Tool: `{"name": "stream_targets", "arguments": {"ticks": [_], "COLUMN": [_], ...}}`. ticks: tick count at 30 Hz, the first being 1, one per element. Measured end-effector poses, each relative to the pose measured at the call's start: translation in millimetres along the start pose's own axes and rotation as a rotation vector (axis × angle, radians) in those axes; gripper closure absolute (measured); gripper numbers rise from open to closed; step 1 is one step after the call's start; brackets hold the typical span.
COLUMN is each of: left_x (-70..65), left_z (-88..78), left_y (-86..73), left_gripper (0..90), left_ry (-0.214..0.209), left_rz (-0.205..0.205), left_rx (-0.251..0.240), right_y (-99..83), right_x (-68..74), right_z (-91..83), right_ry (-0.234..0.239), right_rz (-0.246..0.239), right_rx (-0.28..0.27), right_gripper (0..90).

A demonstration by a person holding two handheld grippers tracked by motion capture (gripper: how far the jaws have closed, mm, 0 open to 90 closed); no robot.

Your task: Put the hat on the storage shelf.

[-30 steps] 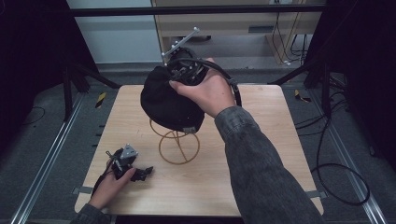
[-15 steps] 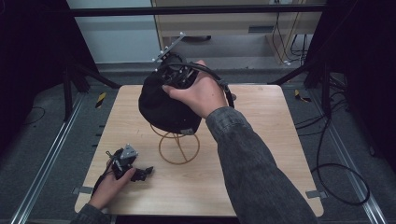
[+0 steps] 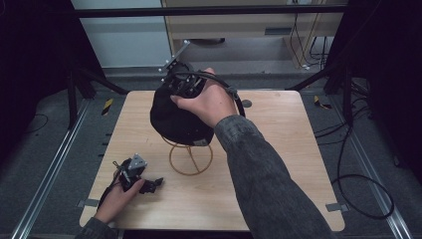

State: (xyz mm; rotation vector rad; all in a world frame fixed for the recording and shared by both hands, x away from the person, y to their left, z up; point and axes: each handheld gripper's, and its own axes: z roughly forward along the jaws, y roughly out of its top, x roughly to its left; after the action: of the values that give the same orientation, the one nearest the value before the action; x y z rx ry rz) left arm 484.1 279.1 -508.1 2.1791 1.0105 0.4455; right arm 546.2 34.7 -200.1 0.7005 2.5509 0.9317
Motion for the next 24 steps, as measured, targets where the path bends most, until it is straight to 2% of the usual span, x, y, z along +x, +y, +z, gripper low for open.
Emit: {"name": "stream_targets", "arguments": {"ticks": [24], "left_x": [-0.2], "left_z": [-0.1], "left_y": [-0.1], "left_gripper": [0.0], "left_ry": [-0.002], "left_rz": [0.001], "left_rx": [0.0], "right_y": [-0.3], "right_x": [-1.0], "right_z": [19.1], "right_ry": [-0.004], "right_rz": [0.002], "right_rx": [0.074], "right_gripper": [74.9]}}
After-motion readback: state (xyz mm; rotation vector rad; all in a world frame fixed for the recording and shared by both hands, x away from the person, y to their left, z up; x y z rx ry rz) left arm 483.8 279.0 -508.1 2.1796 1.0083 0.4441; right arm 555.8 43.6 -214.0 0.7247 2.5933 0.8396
